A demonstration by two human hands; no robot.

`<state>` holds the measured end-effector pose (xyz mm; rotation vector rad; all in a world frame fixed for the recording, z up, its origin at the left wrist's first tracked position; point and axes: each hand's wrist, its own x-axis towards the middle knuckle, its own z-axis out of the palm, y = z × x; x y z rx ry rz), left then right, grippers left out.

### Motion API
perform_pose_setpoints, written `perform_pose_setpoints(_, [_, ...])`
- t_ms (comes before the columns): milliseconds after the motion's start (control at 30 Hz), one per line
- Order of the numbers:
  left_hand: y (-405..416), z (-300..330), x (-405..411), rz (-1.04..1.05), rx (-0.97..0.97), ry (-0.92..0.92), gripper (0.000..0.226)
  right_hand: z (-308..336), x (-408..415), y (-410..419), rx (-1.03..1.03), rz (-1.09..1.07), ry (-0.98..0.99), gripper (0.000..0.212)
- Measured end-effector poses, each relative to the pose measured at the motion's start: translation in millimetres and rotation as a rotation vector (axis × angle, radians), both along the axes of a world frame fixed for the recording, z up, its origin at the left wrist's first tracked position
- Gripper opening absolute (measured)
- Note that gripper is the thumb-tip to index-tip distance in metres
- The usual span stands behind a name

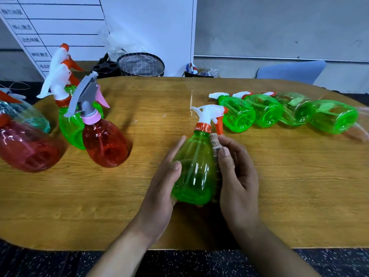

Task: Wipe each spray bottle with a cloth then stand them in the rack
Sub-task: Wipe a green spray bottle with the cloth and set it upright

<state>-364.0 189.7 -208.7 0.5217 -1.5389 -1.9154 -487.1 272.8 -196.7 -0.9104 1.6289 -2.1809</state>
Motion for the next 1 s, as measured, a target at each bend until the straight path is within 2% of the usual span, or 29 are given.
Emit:
perform_pose_setpoints(167, [-1, -8, -2, 0.007, -0.100, -0.026, 0.052, 7, -16, 2, 0.098, -0.056, 0.301, 0.030])
perform_pose_setpoints(300, [-2, -6, 1, -0.010, -0.061, -0.020, 0.048, 2, -15, 8, 0.245, -0.043, 0.602, 0.031])
perform_pose_setpoints(533, [-3, 1, 1, 0.041, -0.061, -0.007, 0.049, -5, 0, 25, 0.156, 0.198, 1.074, 0.025])
perform_pose_setpoints(600, [-3, 1, 2, 0.039, -0.048, 0.008, 0.049, -2, -1, 26, 0.129, 0.213, 1.059, 0.025])
perform_pose_setpoints(767, [0, -2, 0, 0.015, -0.153, -0.070, 0.048, 9, -19, 16, 0.192, -0.037, 0.683, 0.032])
perform_pose_setpoints(833, [2, -4, -1, -0.020, -0.196, -0.091, 0.047, 9, -24, 8, 0.247, -0.035, 0.613, 0.035])
perform_pose_setpoints(1000, [-2, -4, 1, 0.023, -0.098, -0.035, 0.047, 5, -17, 14, 0.262, 0.033, 0.820, 0.036])
